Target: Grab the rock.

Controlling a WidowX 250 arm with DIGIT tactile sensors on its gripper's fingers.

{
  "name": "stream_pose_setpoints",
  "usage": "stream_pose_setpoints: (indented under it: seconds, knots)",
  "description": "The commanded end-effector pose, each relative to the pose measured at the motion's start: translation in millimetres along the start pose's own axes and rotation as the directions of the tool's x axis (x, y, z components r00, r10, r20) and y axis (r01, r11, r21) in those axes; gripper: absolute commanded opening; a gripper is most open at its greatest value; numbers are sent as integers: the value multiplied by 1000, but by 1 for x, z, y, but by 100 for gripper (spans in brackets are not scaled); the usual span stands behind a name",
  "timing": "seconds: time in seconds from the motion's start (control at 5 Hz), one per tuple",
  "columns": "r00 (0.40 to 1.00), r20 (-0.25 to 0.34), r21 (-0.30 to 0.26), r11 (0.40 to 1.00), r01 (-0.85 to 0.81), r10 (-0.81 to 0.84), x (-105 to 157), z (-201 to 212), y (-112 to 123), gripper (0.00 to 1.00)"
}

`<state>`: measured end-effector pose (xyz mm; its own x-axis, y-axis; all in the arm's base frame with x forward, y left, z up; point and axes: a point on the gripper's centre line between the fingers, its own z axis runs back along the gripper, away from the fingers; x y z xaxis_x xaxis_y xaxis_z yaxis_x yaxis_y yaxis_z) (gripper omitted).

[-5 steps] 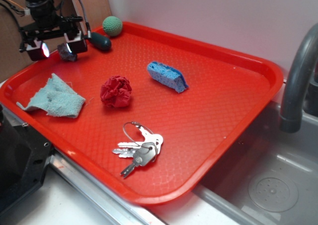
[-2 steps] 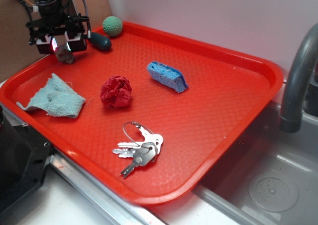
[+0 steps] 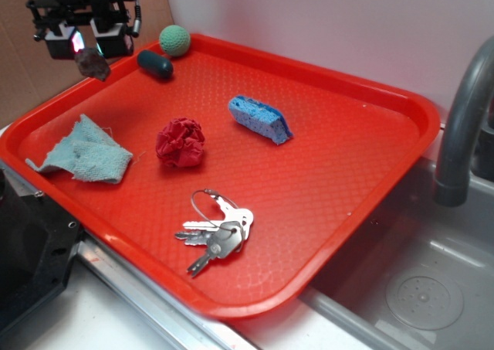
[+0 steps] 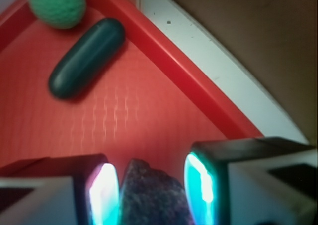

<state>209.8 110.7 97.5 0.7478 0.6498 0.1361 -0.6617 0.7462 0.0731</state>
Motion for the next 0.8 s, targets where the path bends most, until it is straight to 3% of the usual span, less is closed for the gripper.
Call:
stream_pose_setpoints:
  seconds: [0.0, 0.2, 0.4, 0.6]
  knots:
    - [934, 43, -124, 926, 356, -354, -15, 83, -13, 0]
    - [826, 110, -164, 810, 564, -553, -35, 129, -31, 0]
    - [790, 141, -127, 780, 612, -597, -39, 147, -34, 0]
    - [785, 159, -137, 774, 618, -598, -30, 157, -31, 0]
